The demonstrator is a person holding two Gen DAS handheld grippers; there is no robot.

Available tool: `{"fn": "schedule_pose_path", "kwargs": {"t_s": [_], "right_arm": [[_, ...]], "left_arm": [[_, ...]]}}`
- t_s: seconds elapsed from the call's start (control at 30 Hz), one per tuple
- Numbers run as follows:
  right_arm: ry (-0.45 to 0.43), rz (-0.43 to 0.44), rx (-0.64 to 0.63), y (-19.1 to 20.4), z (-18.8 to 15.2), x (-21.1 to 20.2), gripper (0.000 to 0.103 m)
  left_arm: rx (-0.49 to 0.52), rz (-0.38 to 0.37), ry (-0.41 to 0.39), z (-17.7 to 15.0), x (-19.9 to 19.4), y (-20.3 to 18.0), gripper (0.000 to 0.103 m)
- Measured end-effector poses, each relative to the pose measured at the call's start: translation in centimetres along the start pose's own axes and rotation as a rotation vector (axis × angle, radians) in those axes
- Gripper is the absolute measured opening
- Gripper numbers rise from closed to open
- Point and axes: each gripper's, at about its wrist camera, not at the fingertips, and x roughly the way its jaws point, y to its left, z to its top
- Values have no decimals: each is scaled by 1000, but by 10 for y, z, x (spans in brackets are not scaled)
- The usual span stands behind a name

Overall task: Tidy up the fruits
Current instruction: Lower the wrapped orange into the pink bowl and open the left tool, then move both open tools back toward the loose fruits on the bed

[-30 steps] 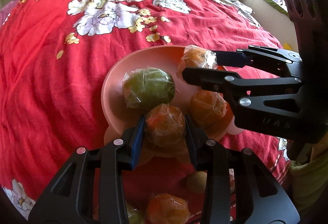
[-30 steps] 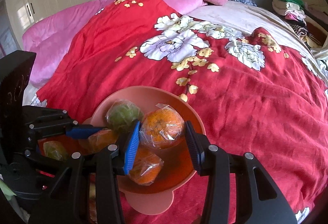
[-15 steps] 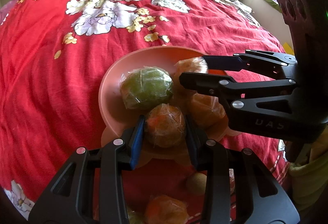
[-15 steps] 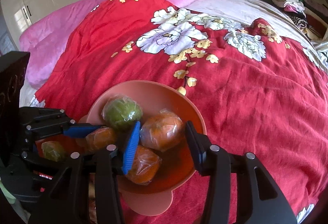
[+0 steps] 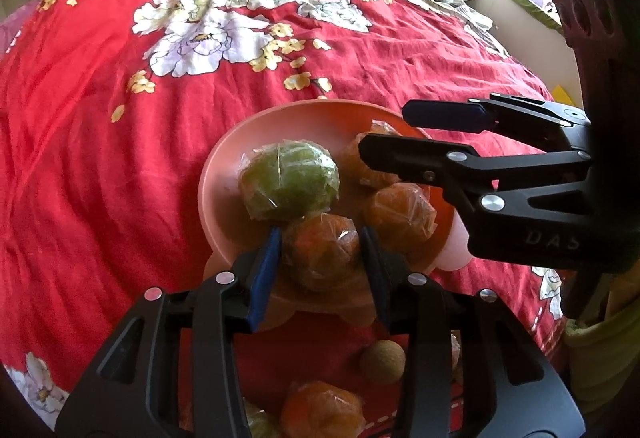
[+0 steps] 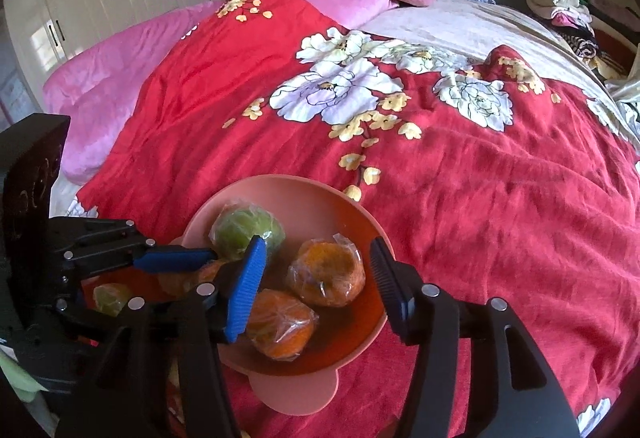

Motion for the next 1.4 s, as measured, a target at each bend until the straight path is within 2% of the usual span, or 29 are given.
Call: {"fn": "schedule_pose_path", "kwargs": {"t_s": [0.27,0.37,0.53,0.83,1.4], "right_arm": [[-28,4,5,0,2,-11,65],[-45,6,13,-1,4,-17,72],[-73,18,20,-1,5,-28,77],[-118,19,16,5,7,-45,92],[-187,16,9,16,6,-77,98]], "left_arm": [[-8,11,-16,0,-9,3,38],[-16,20,-26,0,-14,5,43],[-29,27,-42,0,-21,7,50],[-48,47,-66,-1,-34,11,63],[-46,77,-111,-5,-60,7,80]]}}
